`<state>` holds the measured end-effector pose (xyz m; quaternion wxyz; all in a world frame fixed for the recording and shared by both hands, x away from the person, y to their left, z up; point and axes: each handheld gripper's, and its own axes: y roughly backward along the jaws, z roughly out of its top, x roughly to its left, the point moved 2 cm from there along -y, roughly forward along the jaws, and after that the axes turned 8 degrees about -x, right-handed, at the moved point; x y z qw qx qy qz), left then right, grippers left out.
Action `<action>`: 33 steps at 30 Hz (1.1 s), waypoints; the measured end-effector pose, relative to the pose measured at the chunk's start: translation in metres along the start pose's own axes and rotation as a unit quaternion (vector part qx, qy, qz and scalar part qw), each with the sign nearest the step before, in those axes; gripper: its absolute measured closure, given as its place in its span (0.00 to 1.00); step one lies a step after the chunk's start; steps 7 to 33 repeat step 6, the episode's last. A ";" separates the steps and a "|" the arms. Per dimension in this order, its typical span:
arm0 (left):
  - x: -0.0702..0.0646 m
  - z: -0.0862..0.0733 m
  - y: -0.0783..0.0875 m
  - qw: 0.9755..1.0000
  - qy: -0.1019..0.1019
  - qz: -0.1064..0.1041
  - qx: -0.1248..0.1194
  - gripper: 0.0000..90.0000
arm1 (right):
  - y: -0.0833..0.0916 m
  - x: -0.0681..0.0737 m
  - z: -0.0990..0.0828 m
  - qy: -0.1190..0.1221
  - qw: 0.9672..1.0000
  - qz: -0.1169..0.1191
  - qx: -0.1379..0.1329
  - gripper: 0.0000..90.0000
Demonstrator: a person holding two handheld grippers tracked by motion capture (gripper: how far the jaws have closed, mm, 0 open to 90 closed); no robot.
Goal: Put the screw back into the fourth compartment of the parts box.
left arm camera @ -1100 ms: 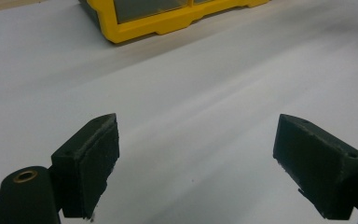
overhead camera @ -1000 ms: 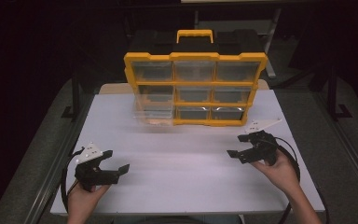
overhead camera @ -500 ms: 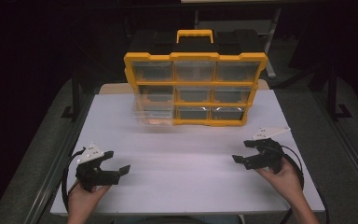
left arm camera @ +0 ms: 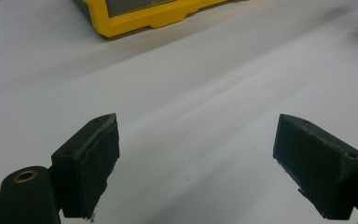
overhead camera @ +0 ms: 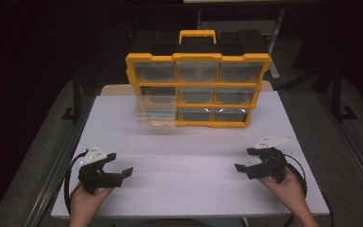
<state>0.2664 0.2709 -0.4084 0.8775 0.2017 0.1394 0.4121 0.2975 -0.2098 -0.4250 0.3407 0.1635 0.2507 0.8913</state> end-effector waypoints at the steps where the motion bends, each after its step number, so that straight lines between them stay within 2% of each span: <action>1: 0.000 0.000 0.000 1.000 0.000 0.000 -0.001 0.16 | 0.000 0.000 -0.001 0.000 1.000 0.001 -0.002 0.22; 6: 0.001 0.001 0.001 1.000 -0.006 0.001 -0.001 0.16 | -0.002 0.000 -0.003 0.001 1.000 0.004 -0.004 0.21; 33: 0.001 0.001 0.001 1.000 -0.006 0.001 -0.001 0.16 | -0.002 0.000 -0.003 0.001 1.000 0.004 -0.004 0.21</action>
